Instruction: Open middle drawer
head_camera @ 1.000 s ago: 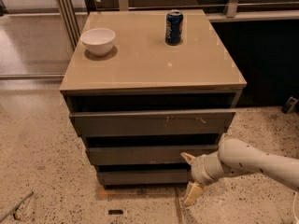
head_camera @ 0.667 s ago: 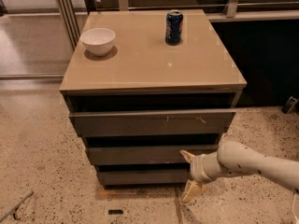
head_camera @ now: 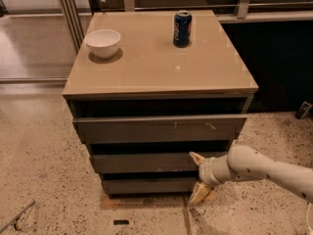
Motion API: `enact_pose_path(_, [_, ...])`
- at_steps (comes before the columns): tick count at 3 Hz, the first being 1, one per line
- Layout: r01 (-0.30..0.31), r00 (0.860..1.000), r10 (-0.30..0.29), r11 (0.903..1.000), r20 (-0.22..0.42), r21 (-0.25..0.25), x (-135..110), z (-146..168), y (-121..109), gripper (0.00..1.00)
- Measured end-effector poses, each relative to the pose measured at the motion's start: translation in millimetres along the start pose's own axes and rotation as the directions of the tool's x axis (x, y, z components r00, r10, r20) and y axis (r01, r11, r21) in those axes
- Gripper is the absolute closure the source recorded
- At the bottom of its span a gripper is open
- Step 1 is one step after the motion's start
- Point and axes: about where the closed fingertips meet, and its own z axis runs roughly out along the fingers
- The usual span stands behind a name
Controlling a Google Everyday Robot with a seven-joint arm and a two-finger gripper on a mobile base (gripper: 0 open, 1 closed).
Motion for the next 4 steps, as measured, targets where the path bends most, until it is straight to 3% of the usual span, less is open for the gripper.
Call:
enact_pose_path(2, [0.012,1.000,-0.012,0.9998,-0.016,-0.013,11.2,24.2,-27.9,0.00])
enact_pose_path(3, [0.019,0.999,-0.021,0.9987,-0.044,-0.048,23.5,69.9,-54.2,0.00])
enact_pose_path(4, [0.018,0.999,-0.021,0.9985,-0.042,-0.052,23.0,70.7,-53.1,0.00])
